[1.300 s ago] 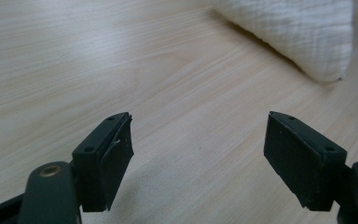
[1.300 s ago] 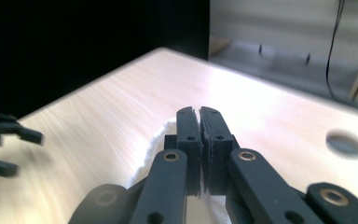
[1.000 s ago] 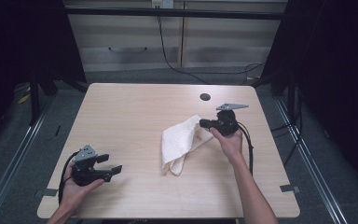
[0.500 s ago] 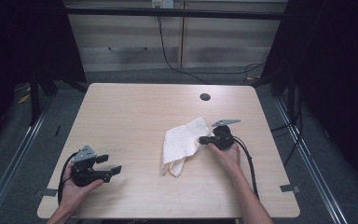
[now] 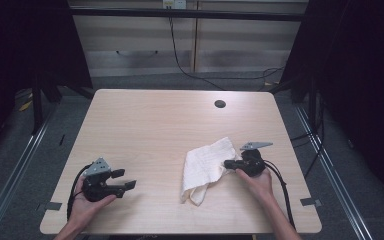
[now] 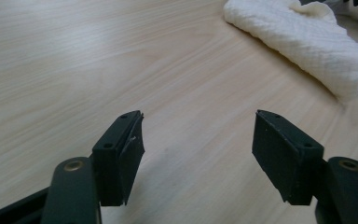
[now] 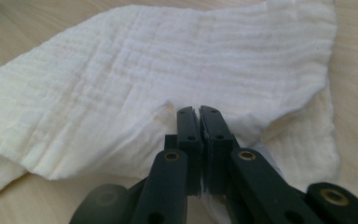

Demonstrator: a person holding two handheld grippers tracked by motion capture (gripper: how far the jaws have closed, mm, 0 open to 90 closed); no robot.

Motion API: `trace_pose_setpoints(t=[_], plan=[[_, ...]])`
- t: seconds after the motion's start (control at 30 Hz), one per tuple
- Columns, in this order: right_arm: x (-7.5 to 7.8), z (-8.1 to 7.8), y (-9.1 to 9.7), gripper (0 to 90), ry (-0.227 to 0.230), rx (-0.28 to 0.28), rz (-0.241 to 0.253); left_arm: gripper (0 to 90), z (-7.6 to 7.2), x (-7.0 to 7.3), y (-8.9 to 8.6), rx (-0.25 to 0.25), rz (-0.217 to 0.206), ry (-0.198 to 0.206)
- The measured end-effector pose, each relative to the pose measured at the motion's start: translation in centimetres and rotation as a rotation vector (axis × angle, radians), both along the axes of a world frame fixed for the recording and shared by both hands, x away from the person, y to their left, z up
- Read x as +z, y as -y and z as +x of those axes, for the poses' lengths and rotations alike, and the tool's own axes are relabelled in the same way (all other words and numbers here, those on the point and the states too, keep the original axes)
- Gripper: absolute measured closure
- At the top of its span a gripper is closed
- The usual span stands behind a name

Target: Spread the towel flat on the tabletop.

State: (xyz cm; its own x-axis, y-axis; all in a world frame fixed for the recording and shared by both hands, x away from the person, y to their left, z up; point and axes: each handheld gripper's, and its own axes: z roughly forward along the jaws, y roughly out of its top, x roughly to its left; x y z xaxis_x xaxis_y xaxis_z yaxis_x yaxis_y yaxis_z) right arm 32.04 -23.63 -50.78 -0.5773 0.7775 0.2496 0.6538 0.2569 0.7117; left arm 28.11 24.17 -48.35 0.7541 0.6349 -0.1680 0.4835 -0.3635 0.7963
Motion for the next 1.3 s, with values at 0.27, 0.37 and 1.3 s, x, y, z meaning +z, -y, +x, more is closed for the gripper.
trace_pose_setpoints(t=[0.27,0.37,1.3], plan=[[0.3,-2.8,0.3,88.0,0.009,-0.024,-0.034,45.8,-0.4,1.4,2.6,-0.066,-0.062,0.019],[0.3,-3.7,0.3,87.9,0.013,-0.024,-0.041,46.4,-0.7,1.5,6.0,-0.149,-0.055,0.006],[0.2,-3.9,-0.5,87.9,0.036,-0.054,-0.048,33.4,-3.6,-1.9,13.7,-0.337,-0.026,-0.108]])
